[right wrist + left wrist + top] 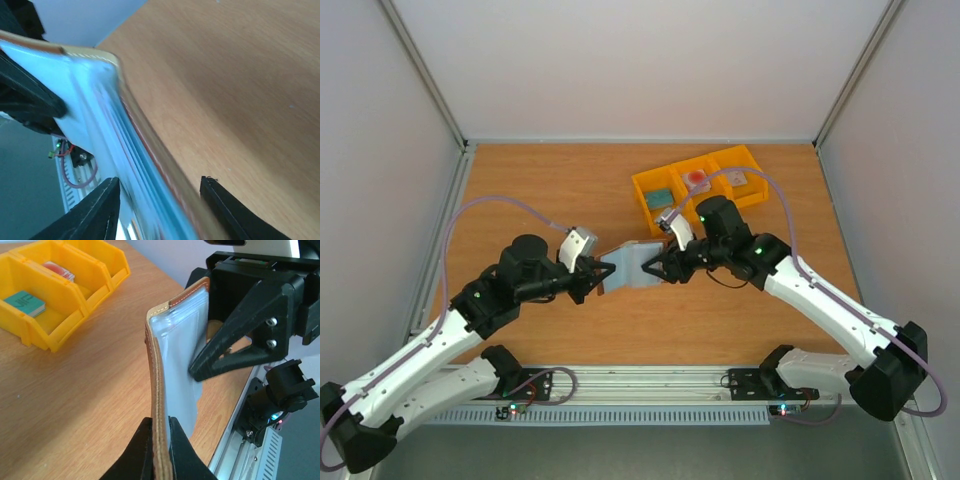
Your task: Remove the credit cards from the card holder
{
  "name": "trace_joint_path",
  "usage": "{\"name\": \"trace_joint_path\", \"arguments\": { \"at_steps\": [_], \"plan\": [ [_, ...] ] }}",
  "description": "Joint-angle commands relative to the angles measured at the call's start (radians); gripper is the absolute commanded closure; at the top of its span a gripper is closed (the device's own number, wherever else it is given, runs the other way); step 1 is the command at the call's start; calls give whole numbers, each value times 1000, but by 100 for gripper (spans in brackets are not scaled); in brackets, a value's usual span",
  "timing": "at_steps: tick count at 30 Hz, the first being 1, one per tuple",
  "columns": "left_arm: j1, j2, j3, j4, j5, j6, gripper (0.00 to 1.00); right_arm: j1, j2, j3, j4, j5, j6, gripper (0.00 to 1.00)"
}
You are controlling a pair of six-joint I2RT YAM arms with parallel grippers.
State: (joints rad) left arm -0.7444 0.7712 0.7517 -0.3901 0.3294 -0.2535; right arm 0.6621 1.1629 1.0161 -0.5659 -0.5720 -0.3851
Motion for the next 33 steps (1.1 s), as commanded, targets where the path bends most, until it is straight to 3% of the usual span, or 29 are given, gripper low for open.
{"name": "trace_joint_path", "arguments": {
  "at_steps": [1, 8, 15, 19, 26, 33],
  "plan": [
    [5, -29, -48, 212, 53, -33, 100, 56, 32, 35, 121, -14, -24, 53],
    [9, -54, -83, 231, 69, -99, 100, 58, 34, 40, 161, -75, -25, 51],
    [30, -59, -105, 227, 20, -117, 100, 31, -86, 65, -90, -115, -178, 35],
    [30, -68, -103, 247, 61, -91, 100, 10, -98, 92, -228, -82, -227, 40],
    [30, -71, -98, 268, 90, -46, 100, 3, -125, 76, -114, -18, -170, 61],
    [30, -75, -104, 275, 104, -49, 100, -52, -155, 78, -84, -95, -130, 61]
  ]
}}
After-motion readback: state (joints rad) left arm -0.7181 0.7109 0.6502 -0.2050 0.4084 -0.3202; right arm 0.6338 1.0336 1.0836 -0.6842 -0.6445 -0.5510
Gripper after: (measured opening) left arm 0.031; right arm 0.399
